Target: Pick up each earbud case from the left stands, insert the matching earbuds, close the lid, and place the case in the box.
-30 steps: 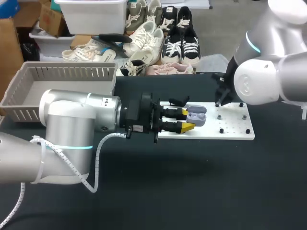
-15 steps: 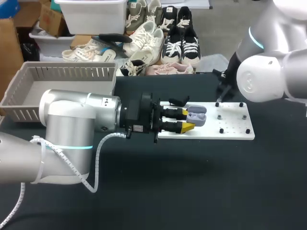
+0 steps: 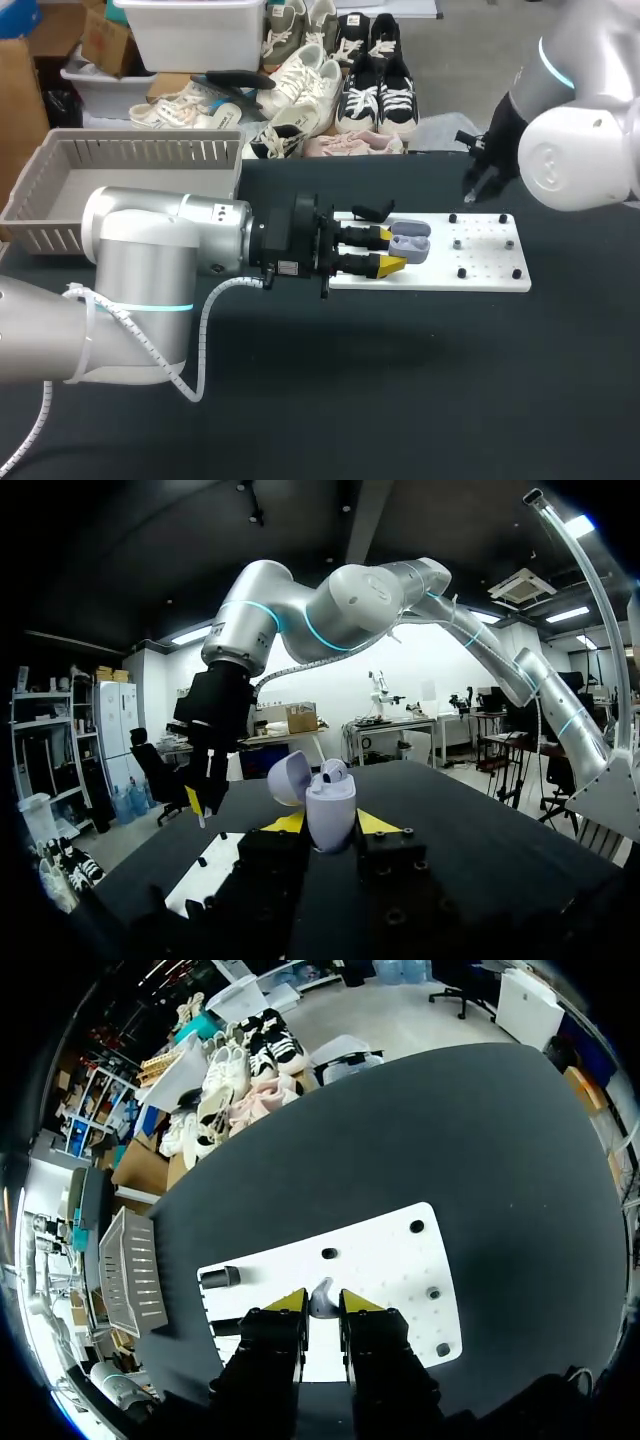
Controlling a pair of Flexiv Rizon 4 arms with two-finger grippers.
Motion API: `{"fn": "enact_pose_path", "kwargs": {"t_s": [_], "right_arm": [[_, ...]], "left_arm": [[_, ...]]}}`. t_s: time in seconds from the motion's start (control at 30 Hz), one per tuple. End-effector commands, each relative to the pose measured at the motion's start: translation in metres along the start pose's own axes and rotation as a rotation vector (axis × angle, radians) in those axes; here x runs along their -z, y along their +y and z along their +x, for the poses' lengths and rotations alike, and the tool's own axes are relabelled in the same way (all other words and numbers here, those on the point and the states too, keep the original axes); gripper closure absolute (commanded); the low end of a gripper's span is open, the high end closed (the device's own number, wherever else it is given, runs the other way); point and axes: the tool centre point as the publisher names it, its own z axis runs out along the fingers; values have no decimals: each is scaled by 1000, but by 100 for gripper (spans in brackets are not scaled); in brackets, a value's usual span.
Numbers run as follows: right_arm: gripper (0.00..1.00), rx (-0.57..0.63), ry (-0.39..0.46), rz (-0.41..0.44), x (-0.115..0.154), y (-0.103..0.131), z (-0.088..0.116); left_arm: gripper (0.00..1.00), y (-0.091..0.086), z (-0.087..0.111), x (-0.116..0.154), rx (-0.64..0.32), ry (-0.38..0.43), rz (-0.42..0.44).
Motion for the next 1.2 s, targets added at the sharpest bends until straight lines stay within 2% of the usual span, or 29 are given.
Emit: {"fn": "enact_pose_path", "kwargs": {"t_s": [0.03,0.17,0.33,0.4,0.67,0.83,1.07,1.2], "right_arm": [[100,1,-58,-6,38,-7,17],[100,40,-55,1,65,-9,27],[100,96,16,66,97,-9,45],[100,123,34,67,111,-8,53],[100,234,45,81,159,2,88],[100,327,97,48,174,15,115],[100,459,185,-37,181,36,147],[100,603,225,-59,180,43,162]], "left_arm": [[100,0,1,0,-1,-2,-2],[100,0,1,0,-1,-2,-2],[100,0,1,0,-1,-2,-2],[100,0,1,0,-1,-2,-2],[100,0,1,0,-1,-2,-2],[100,0,1,0,-1,-2,-2],[100,0,1,0,-1,-2,-2],[100,0,1,0,-1,-2,-2]]}}
